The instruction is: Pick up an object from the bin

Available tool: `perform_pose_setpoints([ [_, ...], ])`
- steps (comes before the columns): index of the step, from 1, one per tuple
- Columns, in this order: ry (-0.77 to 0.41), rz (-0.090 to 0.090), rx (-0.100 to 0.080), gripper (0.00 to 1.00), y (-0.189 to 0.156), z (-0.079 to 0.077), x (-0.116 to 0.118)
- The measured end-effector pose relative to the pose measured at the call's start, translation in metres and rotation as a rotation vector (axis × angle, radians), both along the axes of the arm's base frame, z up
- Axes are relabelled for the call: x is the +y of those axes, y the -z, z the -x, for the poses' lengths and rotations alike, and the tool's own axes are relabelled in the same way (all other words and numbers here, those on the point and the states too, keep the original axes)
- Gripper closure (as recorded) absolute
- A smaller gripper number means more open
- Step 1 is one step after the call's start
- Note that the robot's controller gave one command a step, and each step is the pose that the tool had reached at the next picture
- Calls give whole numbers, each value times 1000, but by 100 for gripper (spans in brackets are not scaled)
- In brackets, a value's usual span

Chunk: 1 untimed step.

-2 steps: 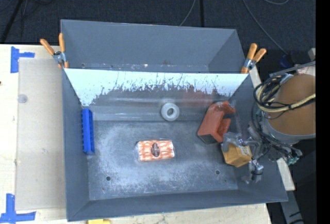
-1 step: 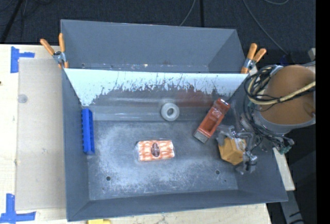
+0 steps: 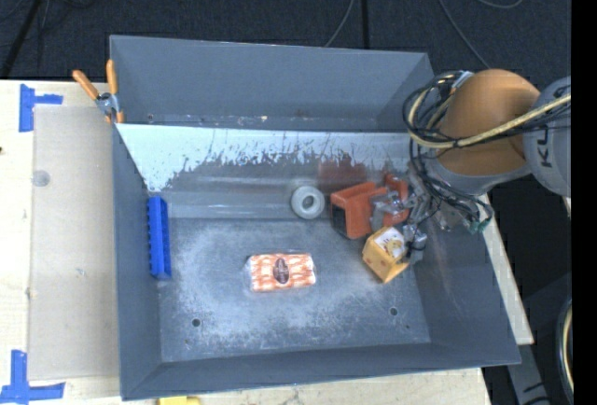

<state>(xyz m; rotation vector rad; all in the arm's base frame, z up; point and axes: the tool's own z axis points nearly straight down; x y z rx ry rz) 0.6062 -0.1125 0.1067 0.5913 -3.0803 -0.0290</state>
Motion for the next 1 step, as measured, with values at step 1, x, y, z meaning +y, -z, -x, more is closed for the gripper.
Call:
perform_pose_setpoints([
  [1, 1, 0, 0, 100, 0, 0, 0],
])
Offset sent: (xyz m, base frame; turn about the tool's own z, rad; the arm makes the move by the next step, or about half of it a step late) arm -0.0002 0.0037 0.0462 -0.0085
